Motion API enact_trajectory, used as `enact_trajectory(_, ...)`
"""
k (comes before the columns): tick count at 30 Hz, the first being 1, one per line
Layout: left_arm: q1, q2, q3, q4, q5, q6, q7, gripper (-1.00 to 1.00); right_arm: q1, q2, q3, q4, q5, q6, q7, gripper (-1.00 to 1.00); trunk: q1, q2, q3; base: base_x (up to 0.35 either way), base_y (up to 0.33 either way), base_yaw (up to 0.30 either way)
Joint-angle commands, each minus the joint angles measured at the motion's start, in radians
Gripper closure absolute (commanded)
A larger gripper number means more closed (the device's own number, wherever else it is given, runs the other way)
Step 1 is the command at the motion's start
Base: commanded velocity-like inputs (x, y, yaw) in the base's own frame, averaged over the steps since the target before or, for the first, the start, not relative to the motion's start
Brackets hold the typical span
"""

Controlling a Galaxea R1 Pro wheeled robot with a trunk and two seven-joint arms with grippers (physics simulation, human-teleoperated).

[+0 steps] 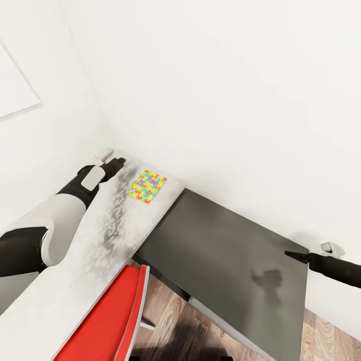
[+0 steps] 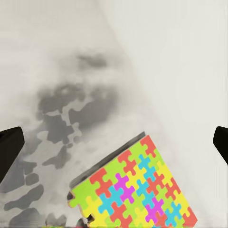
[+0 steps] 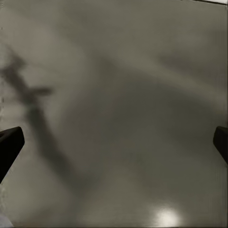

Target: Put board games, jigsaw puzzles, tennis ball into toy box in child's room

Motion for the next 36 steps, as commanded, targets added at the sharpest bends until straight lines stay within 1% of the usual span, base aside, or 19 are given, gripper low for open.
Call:
enact_trajectory(1, -0.006, 0.005, 0.007, 0.004, 0.006, 0.001, 0.005, -1.00, -0.007, 0.006, 0.002, 0.006, -0.002, 0.011, 0.005, -1.00, 0.001, -0.002, -0.002, 0.000, 0.000, 0.000)
enact_trajectory(9, -0.052, 0.049, 0.007, 0.016, 0.006, 0.002, 0.005, -1.00, -0.014, 0.005, 0.001, 0.050, -0.003, 0.017, 0.006, -1.00, 0.001, -0.002, -0.002, 0.000, 0.000, 0.000)
enact_trajectory(19, -0.108, 0.049, 0.007, 0.016, 0.006, 0.002, 0.005, -1.00, -0.014, 0.005, 0.001, 0.062, -0.003, 0.017, 0.006, -1.00, 0.001, -0.002, -0.002, 0.000, 0.000, 0.000)
enact_trajectory(36, -0.108, 0.049, 0.007, 0.016, 0.006, 0.002, 0.005, -1.00, -0.014, 0.005, 0.001, 0.062, -0.003, 0.017, 0.006, -1.00, 0.001, -0.002, -0.002, 0.000, 0.000, 0.000)
